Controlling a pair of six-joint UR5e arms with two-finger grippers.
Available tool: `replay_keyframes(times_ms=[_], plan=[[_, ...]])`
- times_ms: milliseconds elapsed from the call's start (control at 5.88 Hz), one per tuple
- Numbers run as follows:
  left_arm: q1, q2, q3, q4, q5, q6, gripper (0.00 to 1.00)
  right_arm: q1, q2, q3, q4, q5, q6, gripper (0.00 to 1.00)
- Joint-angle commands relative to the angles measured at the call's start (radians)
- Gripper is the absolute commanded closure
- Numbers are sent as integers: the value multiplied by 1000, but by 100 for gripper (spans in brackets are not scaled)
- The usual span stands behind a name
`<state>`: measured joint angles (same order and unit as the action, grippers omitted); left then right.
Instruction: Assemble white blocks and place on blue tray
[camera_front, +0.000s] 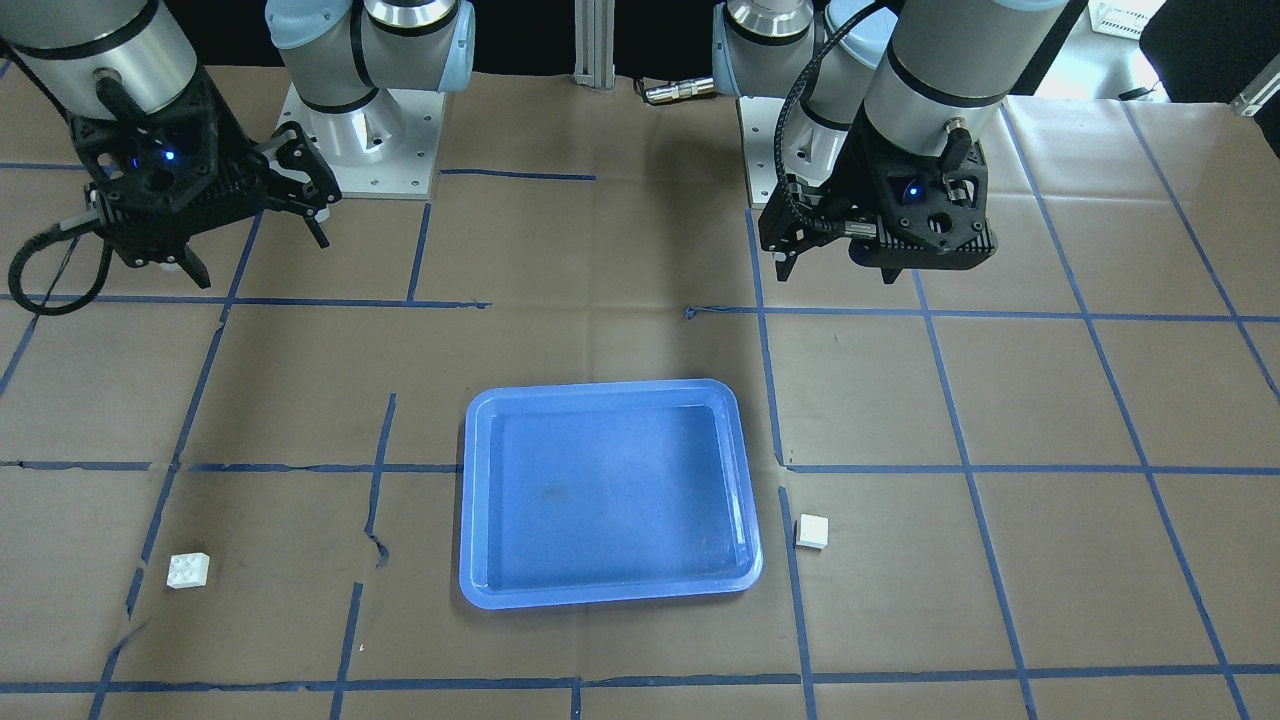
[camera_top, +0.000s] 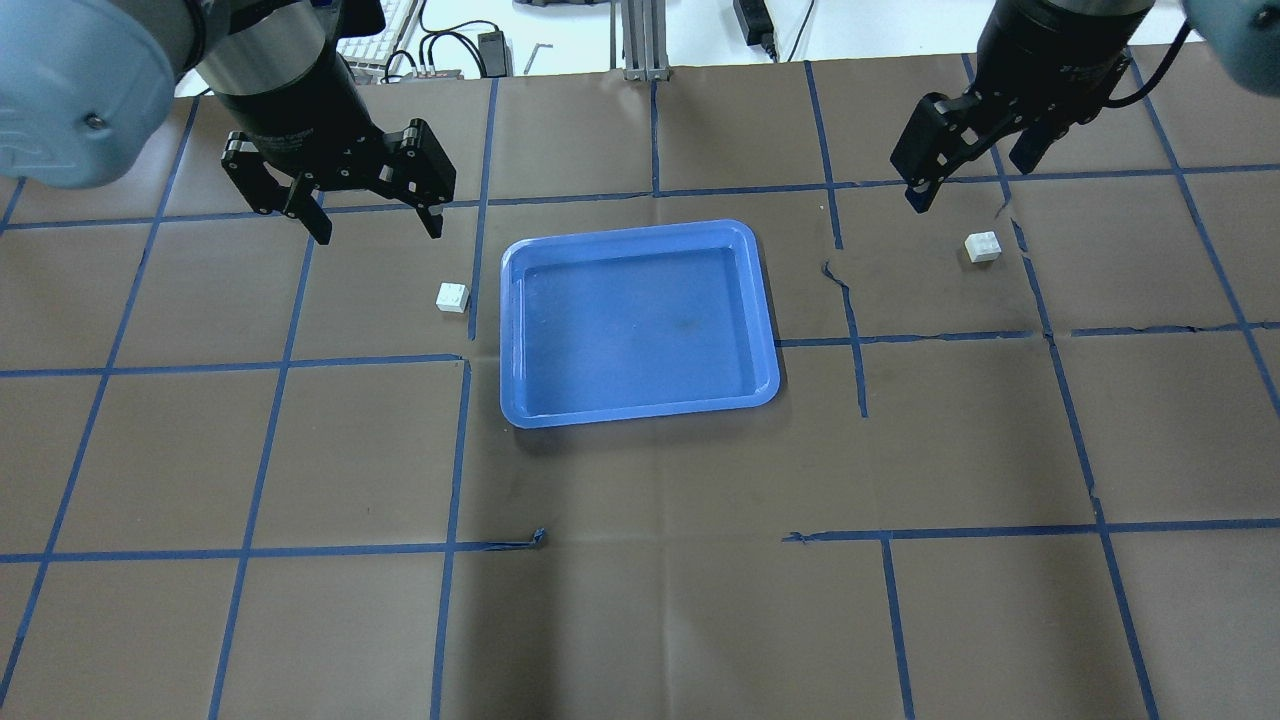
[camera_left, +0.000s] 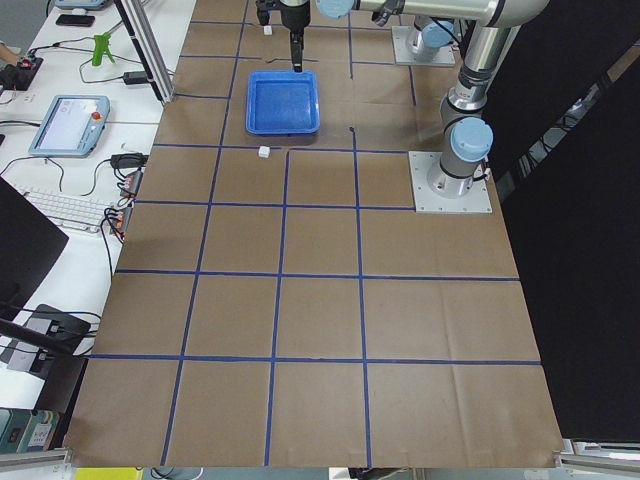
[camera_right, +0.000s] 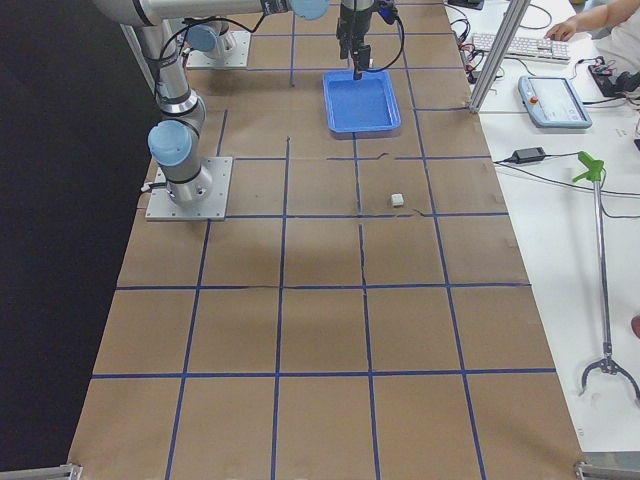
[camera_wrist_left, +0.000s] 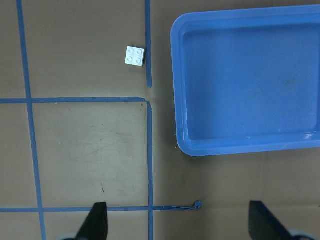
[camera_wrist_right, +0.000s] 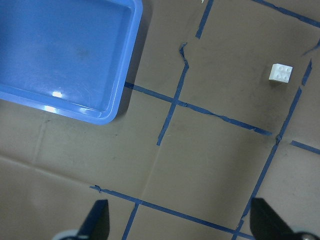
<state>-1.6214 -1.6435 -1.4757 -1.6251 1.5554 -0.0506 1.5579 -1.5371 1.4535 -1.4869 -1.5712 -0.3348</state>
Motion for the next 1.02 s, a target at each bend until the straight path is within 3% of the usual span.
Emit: replay_keyframes(times_ms=[0, 510, 850], plan=[[0, 4, 0, -1, 0, 0, 1, 2, -15, 7, 2, -6, 175, 0], [21, -80, -14, 28, -3, 65, 1, -1, -14, 8, 2, 6, 232, 0], [26, -201, -79, 249, 0, 81, 2, -4, -2, 8, 1, -3, 221, 0]])
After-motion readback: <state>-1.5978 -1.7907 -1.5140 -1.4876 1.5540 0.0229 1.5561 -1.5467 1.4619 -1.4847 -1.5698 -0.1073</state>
